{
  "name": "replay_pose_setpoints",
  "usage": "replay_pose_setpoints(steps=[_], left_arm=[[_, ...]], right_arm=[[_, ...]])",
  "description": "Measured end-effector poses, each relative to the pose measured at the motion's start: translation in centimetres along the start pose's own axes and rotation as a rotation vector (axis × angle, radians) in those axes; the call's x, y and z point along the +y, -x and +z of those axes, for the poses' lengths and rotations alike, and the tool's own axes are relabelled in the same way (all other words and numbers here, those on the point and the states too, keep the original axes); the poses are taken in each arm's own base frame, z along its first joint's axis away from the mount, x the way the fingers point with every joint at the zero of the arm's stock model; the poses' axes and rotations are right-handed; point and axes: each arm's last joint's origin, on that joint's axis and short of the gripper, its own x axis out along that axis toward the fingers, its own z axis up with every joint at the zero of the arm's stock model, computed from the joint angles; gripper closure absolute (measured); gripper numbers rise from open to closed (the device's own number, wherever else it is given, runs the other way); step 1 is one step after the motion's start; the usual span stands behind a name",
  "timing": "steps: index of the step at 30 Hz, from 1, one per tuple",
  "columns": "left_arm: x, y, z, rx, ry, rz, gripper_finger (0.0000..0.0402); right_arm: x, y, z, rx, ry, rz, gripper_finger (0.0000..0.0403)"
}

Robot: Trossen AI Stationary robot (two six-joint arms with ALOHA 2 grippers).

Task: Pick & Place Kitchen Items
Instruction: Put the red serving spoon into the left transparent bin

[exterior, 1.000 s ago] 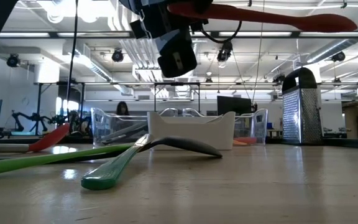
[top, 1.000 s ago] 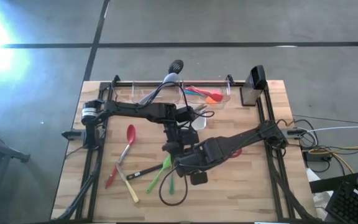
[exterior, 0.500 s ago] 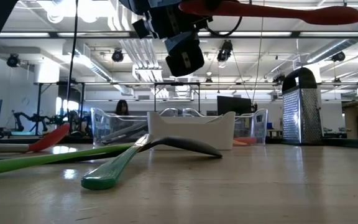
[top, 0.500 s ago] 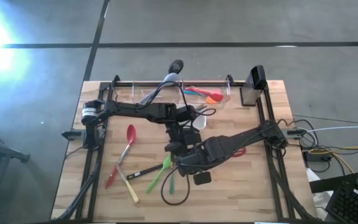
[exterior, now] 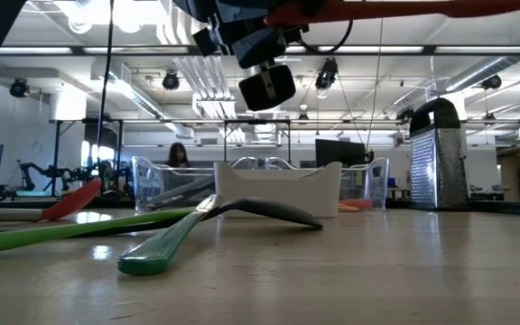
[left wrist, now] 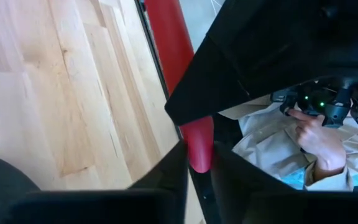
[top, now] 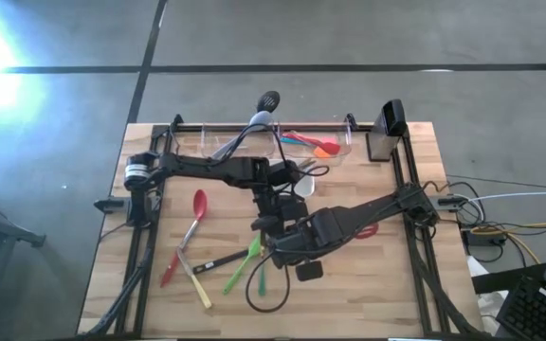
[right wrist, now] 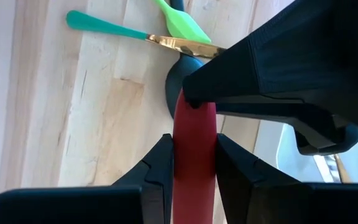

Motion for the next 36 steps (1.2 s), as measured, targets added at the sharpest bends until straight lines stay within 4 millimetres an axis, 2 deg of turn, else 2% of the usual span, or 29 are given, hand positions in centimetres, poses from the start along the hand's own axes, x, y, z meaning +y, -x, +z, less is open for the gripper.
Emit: replay_pose_setpoints(steps=[3,21,30,36], left_arm=[[0.1,-0.14,-0.06,0.005,0.002,-0.02,0.0373],[0.3,-0.3,-0.28,0.007,0.017,-0.023,0.0373],[0.37,-0.28,-0.16,-0.001,-0.003,-0.004,0.0373],[0.33,-0.28,-0.17,0.001,-0.004,-0.018,0.0373]], right_arm=[[0.03,0.0,0.03,-0.002,-0.006,0.008,0.0329],[0.1,-0.21,0.19,-0.011,-0.023,0.003,0.0328],[-0.02,-0.18,0.57,-0.051,-0.097,-0.017,0.0224],[0.24,0.27,0.38,-0.056,-0.119,-0.007,0.0206]])
